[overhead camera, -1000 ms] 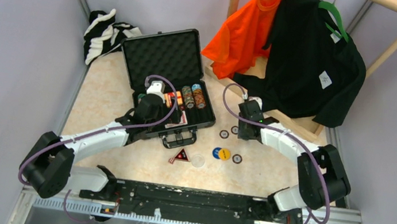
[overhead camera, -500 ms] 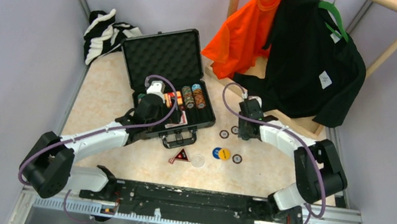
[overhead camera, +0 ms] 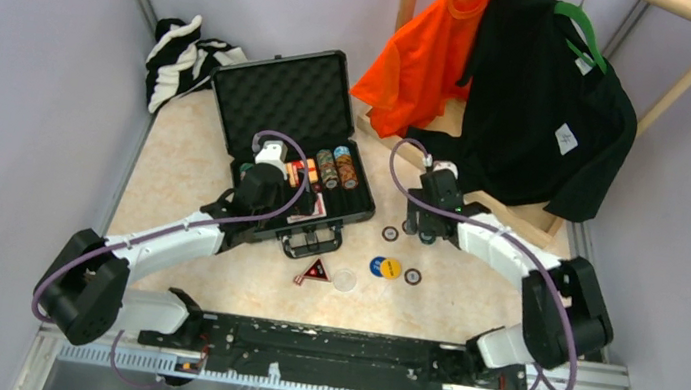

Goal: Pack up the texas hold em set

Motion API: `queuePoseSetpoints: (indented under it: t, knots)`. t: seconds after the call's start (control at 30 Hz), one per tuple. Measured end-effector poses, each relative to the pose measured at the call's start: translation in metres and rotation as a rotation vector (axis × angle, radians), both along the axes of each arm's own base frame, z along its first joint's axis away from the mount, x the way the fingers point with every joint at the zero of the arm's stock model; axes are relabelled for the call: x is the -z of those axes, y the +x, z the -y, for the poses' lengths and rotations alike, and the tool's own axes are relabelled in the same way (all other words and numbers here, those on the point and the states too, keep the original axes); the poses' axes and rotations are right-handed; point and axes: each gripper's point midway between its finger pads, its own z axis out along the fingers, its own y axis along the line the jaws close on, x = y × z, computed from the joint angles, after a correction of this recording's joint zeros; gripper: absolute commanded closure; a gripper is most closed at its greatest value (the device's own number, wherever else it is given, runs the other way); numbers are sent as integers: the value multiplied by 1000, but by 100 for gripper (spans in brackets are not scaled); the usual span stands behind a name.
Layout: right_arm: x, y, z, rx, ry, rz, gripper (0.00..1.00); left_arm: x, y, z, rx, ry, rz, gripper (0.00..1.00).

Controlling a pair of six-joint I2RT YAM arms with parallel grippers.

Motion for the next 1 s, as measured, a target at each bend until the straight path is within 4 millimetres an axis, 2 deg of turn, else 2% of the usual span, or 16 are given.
queuePoseSetpoints:
  t: [0.13, 0.2, 0.4, 0.67, 0.83, 1.0]
  knots:
    - [-27, 3, -6, -16, 49, 75, 31, 0, 0, 0, 2, -1, -1, 0]
    - [-31, 4, -8, -24, 58, 86, 34, 0, 0, 1, 3, -1, -1, 0]
    - [-24, 10, -14, -45, 49, 53, 40, 0, 0, 1, 3, -1, -1, 0]
    - [-12, 33, -30, -83, 32, 5, 40, 0, -2, 3, 18, -9, -6, 0]
    - [-2, 32, -31, -93, 22, -24, 39, 0, -2, 4, 22, -12, -7, 0]
    - [-1, 32, -34, -99, 32, -24, 39, 0, -2, 4, 22, -12, -7, 0]
